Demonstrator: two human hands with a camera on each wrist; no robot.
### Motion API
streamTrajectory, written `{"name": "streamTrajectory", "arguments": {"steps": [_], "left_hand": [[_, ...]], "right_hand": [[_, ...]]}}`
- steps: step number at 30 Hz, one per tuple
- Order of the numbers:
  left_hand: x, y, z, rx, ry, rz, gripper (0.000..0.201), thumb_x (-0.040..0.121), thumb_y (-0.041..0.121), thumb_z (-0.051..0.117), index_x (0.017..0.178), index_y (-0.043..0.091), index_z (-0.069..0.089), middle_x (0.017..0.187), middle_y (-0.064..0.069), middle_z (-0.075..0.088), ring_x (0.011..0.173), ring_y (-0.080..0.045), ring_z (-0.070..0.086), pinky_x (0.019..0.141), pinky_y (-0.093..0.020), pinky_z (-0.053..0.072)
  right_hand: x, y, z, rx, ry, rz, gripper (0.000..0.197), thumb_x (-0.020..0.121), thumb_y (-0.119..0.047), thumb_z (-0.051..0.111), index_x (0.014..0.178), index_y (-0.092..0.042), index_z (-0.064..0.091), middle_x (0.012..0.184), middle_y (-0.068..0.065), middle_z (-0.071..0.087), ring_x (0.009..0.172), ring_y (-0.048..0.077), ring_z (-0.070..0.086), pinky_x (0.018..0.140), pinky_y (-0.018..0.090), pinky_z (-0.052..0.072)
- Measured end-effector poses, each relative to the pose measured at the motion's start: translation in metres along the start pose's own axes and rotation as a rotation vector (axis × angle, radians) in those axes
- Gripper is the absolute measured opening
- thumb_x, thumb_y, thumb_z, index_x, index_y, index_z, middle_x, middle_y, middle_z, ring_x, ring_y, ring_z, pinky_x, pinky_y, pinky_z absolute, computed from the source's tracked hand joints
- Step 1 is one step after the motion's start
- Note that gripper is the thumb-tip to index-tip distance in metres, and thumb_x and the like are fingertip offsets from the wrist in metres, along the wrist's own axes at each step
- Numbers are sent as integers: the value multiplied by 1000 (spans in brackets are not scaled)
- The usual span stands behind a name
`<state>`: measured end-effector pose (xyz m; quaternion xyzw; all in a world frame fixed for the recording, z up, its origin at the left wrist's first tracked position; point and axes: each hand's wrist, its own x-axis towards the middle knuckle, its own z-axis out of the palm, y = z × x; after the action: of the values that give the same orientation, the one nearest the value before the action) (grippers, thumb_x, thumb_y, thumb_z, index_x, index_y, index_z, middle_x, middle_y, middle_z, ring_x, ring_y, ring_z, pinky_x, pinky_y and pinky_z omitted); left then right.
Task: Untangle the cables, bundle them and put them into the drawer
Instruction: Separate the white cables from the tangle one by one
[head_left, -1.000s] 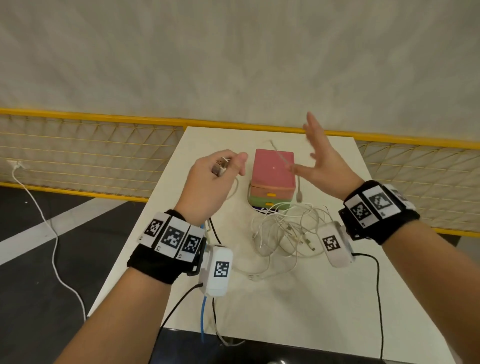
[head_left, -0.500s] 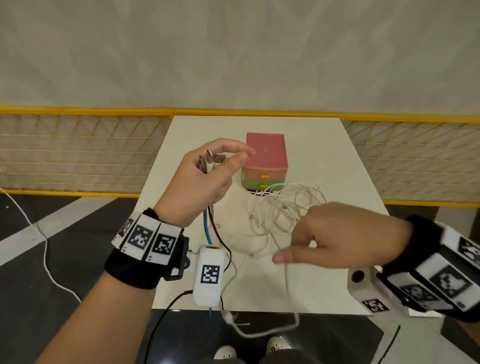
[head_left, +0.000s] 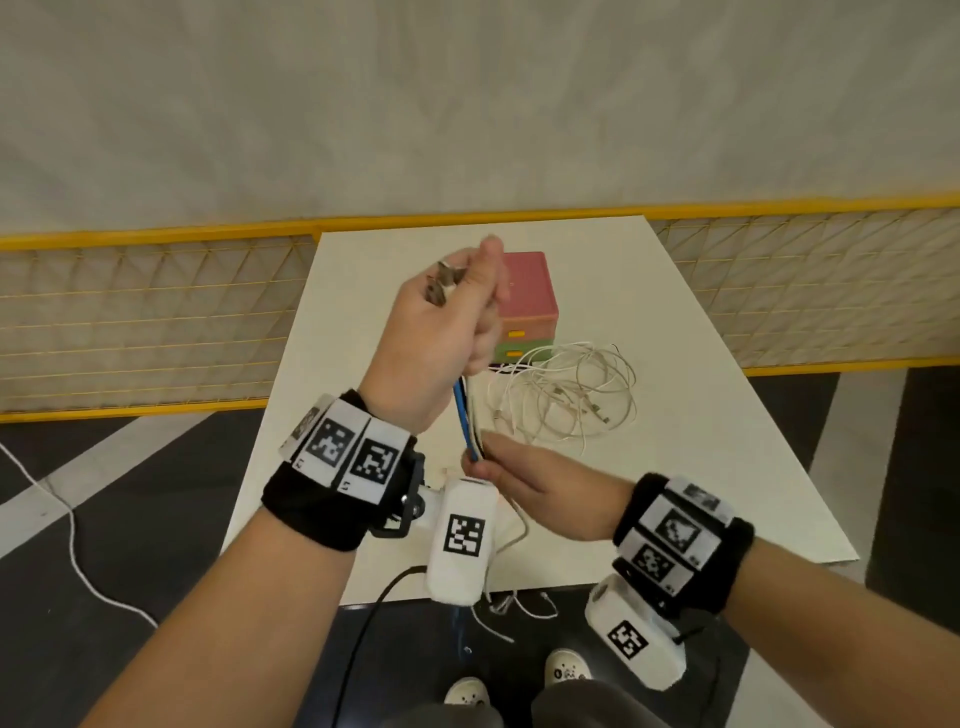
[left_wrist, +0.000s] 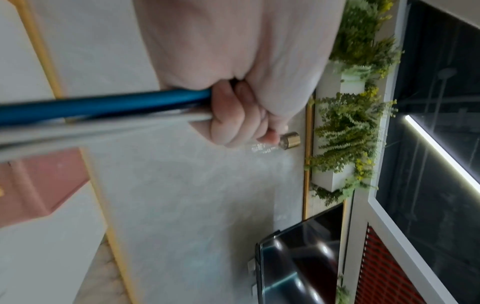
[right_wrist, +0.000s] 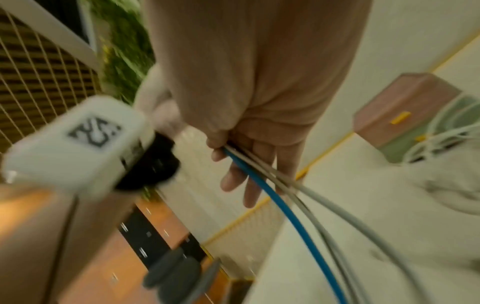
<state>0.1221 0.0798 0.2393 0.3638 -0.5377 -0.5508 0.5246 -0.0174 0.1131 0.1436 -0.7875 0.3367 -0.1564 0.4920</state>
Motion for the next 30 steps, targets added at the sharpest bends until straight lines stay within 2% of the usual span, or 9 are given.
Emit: {"name": "streamTrajectory", "arguments": {"steps": [2,4,6,11,17,19,22,25,30], "left_hand": [[2,6,-10,-21,40,12,41,91,50,44,66,17,40,53,5,22,37,-7,18,37,-17,16],[4,8,-18,-84,27,-13,47,89,60,36,68,19,41,56,3,22,39,-8,16,38,-19,13],[5,4,-22,-192,-20,-56,50,98,55,24,72,17,43,58,1,25,40,-9,13,40,-20,9],[8,-17,-15,-216,13,-119,42,106,32,27,68,17,37,62,3,34,40,-7,17,39,-17,14],[9,-17,-11,-129,103,-50,42,106,33,27,68,17,35,55,6,29,39,-6,18,37,-18,15],[12,-13,-18,-159,162,-17,45,105,38,27,65,19,33,53,6,27,38,-5,17,37,-17,13],[14,-16,-32,-160,220,-42,47,103,45,29,63,20,32,54,6,25,39,-6,16,38,-16,12],[13,-32,-44,-50,263,-164,46,100,48,37,63,20,33,56,3,23,42,-8,15,39,-18,11],[9,-67,-51,55,349,-240,27,92,22,64,70,17,50,51,7,25,41,-9,16,40,-19,14]], "right_hand": [[-6,21,14,-45,-55,93,24,103,-18,28,100,1,43,85,7,58,85,-5,58,87,22,45],[-12,36,19,-66,-94,164,19,103,-19,28,96,-9,42,81,0,57,99,15,63,94,35,46],[-12,38,15,-48,-98,189,16,102,-20,31,96,-12,43,83,-1,58,101,24,62,92,35,47],[5,11,-3,-17,-35,34,12,101,-25,39,96,-14,44,79,-10,55,75,-3,57,74,17,44],[20,11,11,56,44,-39,23,102,-24,31,100,-4,43,83,-4,48,71,1,47,74,22,45],[16,34,24,-64,-85,42,22,102,-22,30,105,-5,44,89,-1,53,77,2,53,77,17,43],[6,75,30,-231,-330,219,14,99,-16,38,110,-12,47,110,7,54,104,25,54,96,34,41],[5,99,8,-373,-495,394,66,89,5,44,147,-18,23,153,1,28,139,18,30,116,30,21],[42,115,-42,-476,-133,372,44,87,5,41,123,-15,57,124,5,58,116,21,54,95,24,40]]}}
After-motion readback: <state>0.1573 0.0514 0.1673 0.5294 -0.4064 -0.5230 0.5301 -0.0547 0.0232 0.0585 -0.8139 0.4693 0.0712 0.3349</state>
